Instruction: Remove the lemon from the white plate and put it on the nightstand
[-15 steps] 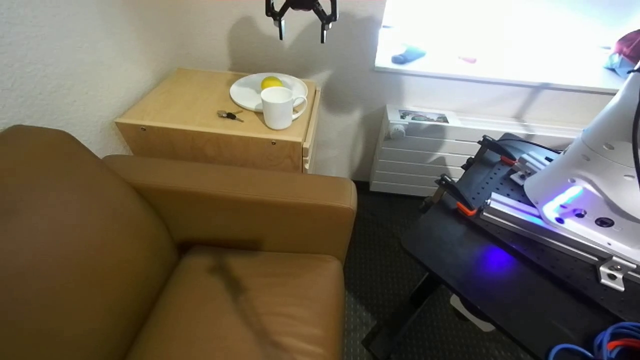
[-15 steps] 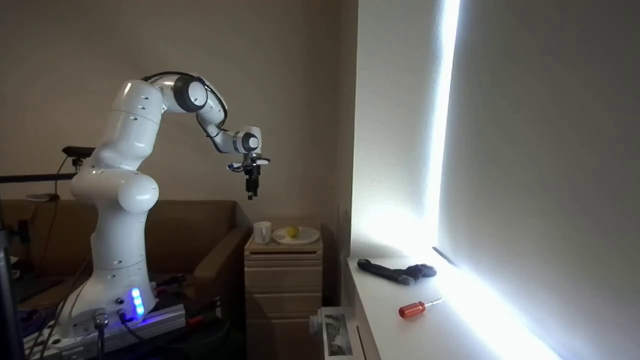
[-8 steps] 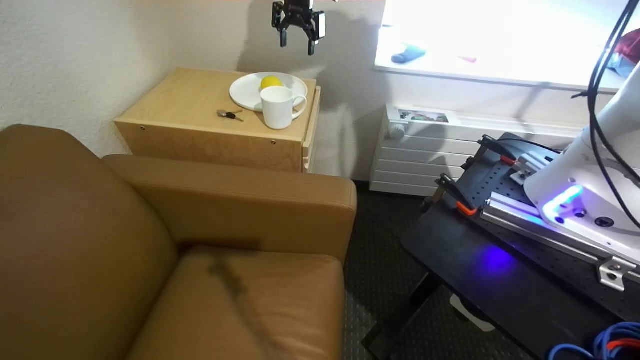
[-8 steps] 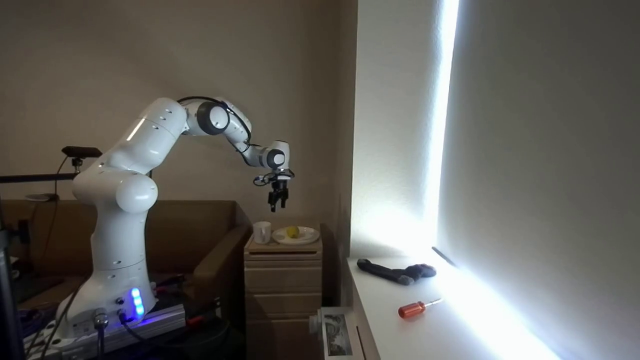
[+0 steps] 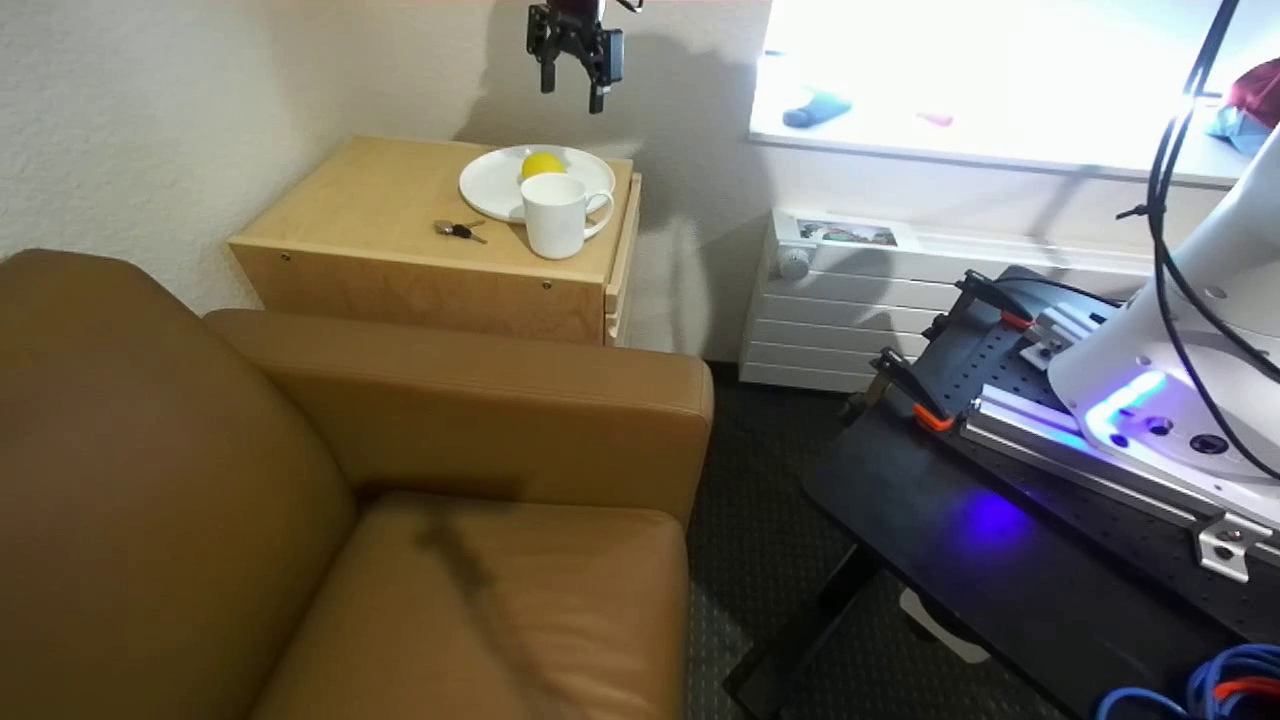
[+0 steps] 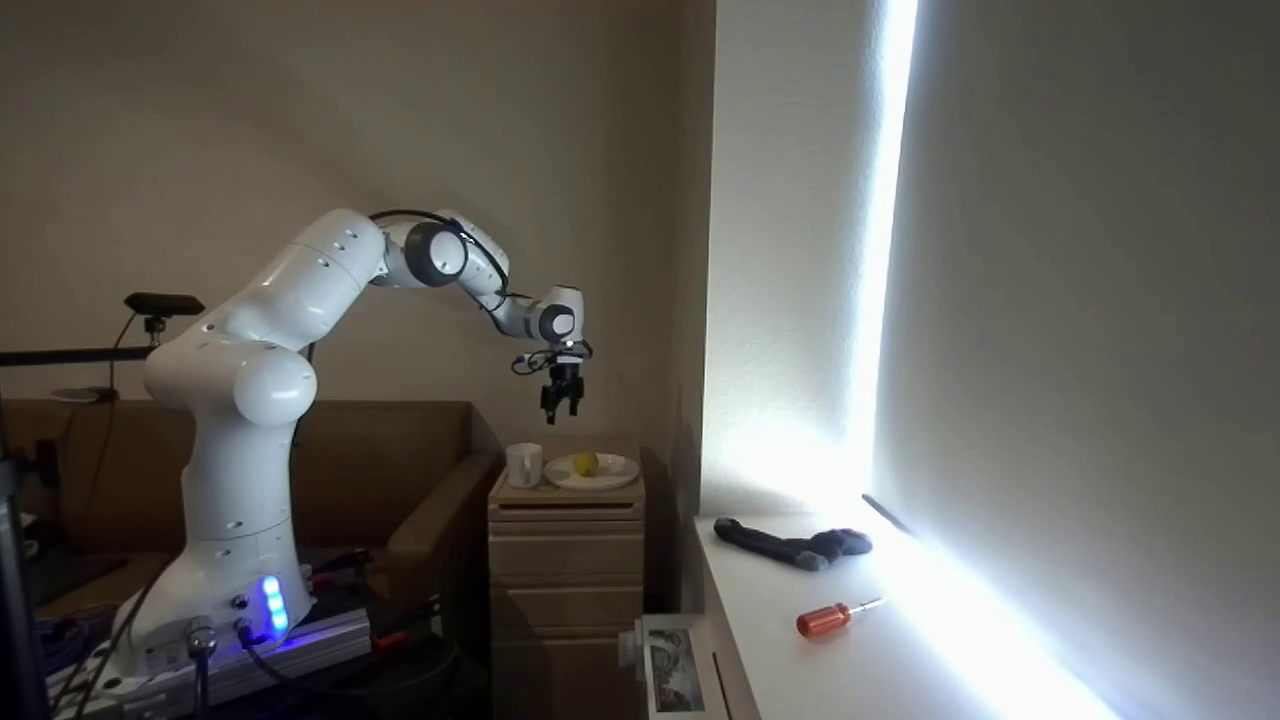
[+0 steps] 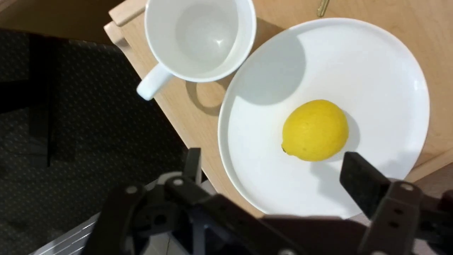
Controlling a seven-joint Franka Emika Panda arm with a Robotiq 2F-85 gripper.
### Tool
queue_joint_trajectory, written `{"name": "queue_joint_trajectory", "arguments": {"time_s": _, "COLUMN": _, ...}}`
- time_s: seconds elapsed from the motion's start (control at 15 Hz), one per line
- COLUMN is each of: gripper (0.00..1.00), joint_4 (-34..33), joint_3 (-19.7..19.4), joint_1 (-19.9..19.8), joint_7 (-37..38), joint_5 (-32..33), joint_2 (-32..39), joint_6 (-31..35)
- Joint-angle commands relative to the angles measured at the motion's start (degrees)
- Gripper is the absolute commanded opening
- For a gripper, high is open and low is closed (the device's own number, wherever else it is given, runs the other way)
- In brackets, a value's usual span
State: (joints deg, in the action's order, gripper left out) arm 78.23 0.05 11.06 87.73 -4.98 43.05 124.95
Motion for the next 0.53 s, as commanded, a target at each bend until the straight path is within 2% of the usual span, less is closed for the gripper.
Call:
{"name": "queue_joint_trajectory", "arguments": {"time_s": 0.0, "gripper": 1.00, "joint_4": -5.6, "joint_3": -1.9, "joint_1": 2.3, "joint_7": 4.1, "joint_5": 1.3, "joint_2": 6.8, "joint_6": 6.1}}
{"name": "queue_joint_trajectory", "arguments": {"time_s": 0.47, "gripper": 1.00, "joint_4": -20.4, "joint_3": -3.5, "joint_1": 1.3, "joint_7": 16.9, "joint_5": -0.2, "joint_2": 19.9, "joint_6": 4.7}}
